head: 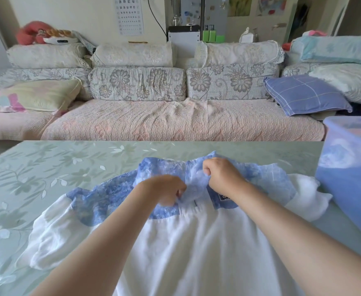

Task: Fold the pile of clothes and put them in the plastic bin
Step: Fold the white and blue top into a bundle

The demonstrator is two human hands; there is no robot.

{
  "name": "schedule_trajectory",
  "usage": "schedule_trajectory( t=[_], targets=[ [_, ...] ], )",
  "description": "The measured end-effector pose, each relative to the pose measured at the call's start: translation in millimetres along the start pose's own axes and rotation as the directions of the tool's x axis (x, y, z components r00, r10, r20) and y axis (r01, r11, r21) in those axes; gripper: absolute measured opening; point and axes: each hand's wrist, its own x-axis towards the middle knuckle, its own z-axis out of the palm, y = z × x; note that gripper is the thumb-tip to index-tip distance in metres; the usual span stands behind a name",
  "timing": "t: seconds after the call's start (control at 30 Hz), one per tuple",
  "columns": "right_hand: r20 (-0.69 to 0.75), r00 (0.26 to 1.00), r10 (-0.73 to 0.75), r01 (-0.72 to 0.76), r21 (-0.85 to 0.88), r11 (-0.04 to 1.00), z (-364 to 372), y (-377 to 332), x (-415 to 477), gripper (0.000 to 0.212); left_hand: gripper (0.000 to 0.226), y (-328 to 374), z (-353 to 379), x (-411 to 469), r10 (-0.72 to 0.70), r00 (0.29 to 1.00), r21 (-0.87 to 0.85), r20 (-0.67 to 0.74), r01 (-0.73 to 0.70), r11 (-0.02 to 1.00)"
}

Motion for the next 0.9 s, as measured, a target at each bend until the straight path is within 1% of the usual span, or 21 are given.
schedule_trajectory(
  t=[0.03,0.07,0.1,0.13,0.17,0.2,0.23,0.27,0.3,0.33,0.37,0.4,0.43,0.47,0.5,0.57,0.63,0.7,0.8,0.87,0.9],
  targets=[
    [0.147,0.989,0.020,-0.019,-0.010,1.000,-3,-4,-1,0.029,0.023,2,-3,-2,-0.009,0.987,-0.094,0.162,0.024,0.995],
    [0.328,0.943,0.048,-0.042,-0.025,0.999,-8,-8,-2,0.023,0.023,3,-7,-4,0.004,0.971,-0.201,0.238,0.046,0.978],
    [0.453,0.888,0.076,-0.068,-0.035,0.997,-15,-11,-1,0.018,0.022,4,-11,-6,0.017,0.965,-0.324,0.261,0.071,0.943],
    [0.488,0.868,0.092,-0.079,-0.047,0.996,-21,-13,0,0.016,0.021,3,-14,-6,0.018,0.967,-0.450,0.253,0.101,0.887],
    [0.438,0.892,0.114,-0.093,-0.069,0.993,-26,-14,3,0.016,0.020,2,-16,-5,0.002,0.980,-0.575,0.201,0.117,0.810],
    [0.307,0.941,0.146,-0.113,-0.122,0.986,-28,-15,5,0.019,0.020,-2,-16,-2,-0.049,0.995,-0.679,0.090,0.098,0.727],
    [0.109,0.982,0.153,-0.132,-0.180,0.975,-27,-15,7,0.021,0.021,-7,-15,2,-0.147,0.987,-0.734,-0.067,0.051,0.677],
    [-0.073,0.990,0.117,-0.130,-0.216,0.968,-21,-16,7,0.021,0.022,-13,-10,6,-0.263,0.936,-0.730,-0.234,0.010,0.683],
    [-0.194,0.980,0.040,-0.085,-0.226,0.970,-13,-18,9,0.018,0.024,-19,-3,12,-0.347,0.853,-0.672,-0.391,-0.007,0.741],
    [-0.227,0.973,-0.041,-0.014,-0.235,0.972,-3,-20,10,0.017,0.025,-27,6,19,-0.357,0.780,-0.561,-0.514,0.009,0.828],
    [-0.187,0.978,-0.098,0.049,-0.249,0.967,9,-22,12,0.024,0.030,-32,16,25,-0.300,0.758,-0.415,-0.579,0.042,0.909],
    [-0.100,0.987,-0.122,0.091,-0.272,0.958,20,-23,14,0.036,0.041,-35,27,29,-0.229,0.777,-0.277,-0.586,0.074,0.958],
    [0.003,0.994,-0.105,0.101,-0.290,0.952,31,-22,15,0.051,0.057,-36,37,30,-0.188,0.812,-0.184,-0.553,0.101,0.978],
    [0.095,0.994,-0.055,0.081,-0.307,0.948,39,-19,16,0.064,0.073,-38,47,31,-0.187,0.843,-0.144,-0.504,0.131,0.981],
    [0.159,0.987,0.013,0.039,-0.315,0.948,44,-13,16,0.073,0.085,-39,54,29,-0.222,0.863,-0.155,-0.454,0.169,0.973],
    [0.220,0.963,0.153,-0.079,-0.315,0.946,48,3,15,0.085,0.097,-45,67,25,-0.312,0.881,-0.239,-0.354,0.237,0.941],
    [0.270,0.934,0.233,-0.140,-0.323,0.936,45,18,15,0.093,0.100,-47,71,23,-0.357,0.894,-0.253,-0.272,0.291,0.923],
    [0.302,0.920,0.249,-0.145,-0.329,0.933,41,24,16,0.096,0.097,-45,69,23,-0.401,0.887,-0.238,-0.230,0.348,0.907],
    [0.319,0.907,0.273,-0.146,-0.369,0.918,38,21,20,0.091,0.090,-35,62,27,-0.473,0.865,-0.201,-0.166,0.440,0.875],
    [0.304,0.903,0.304,-0.159,-0.422,0.893,36,10,23,0.082,0.084,-27,58,29,-0.489,0.850,-0.156,-0.195,0.465,0.871],
    [0.280,0.911,0.303,-0.157,-0.443,0.883,34,1,25,0.076,0.077,-23,57,31,-0.465,0.846,-0.119,-0.260,0.450,0.885]
  ],
)
